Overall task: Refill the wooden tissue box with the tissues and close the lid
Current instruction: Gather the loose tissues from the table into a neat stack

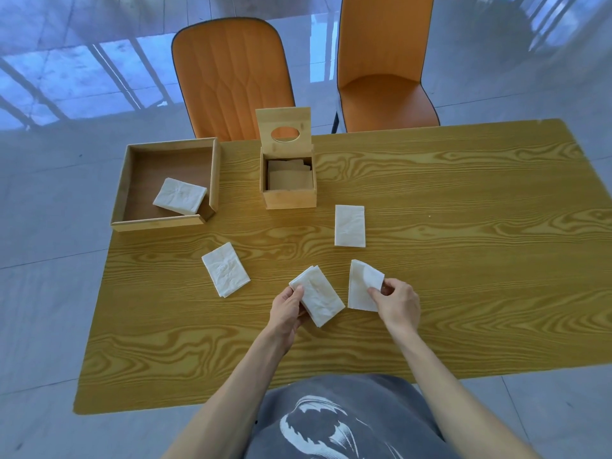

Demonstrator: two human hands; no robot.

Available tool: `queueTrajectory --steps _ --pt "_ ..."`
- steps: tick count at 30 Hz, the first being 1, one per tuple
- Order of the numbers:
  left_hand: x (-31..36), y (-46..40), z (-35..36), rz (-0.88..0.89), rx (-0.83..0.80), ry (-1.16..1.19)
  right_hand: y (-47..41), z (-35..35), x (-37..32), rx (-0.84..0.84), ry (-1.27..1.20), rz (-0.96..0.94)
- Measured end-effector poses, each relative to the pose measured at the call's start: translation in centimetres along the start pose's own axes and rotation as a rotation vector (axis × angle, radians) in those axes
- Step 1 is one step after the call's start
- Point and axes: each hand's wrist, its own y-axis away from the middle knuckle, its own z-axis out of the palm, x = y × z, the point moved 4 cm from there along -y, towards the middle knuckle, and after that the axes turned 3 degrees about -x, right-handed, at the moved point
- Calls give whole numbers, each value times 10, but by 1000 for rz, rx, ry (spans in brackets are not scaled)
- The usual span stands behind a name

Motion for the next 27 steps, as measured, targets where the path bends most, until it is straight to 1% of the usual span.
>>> queueTrajectory --steps 3,5,7,10,12,13,17,20,22,27 --pt "0 1 0 -6 5 6 2 -2 -2 -23 -96 -54" --pt "0 1 0 -10 8 15 5 -7 -9 -84 -273 -98" --pt "0 1 0 -10 13 21 10 -11 -17 -174 -476 -120" --pt "0 1 0 -11 20 15 14 -9 -29 -332 -702 -108" --pt "-1 0 0 -12 19 10 17 -2 -34 -461 -816 -74" --pt "0 0 0 -13 17 6 18 3 -37 -514 -832 -69" --pt "1 0 -1 -18 18 8 22 23 -46 -670 -799 -84" --pt "2 0 -1 -26 9 1 23 36 -48 -714 -703 -109" --pt "2 -1 -2 -19 -1 3 22 41 -46 -674 -582 -148" --pt "1 -5 -3 -14 -7 -2 15 42 -47 -490 -256 -297"
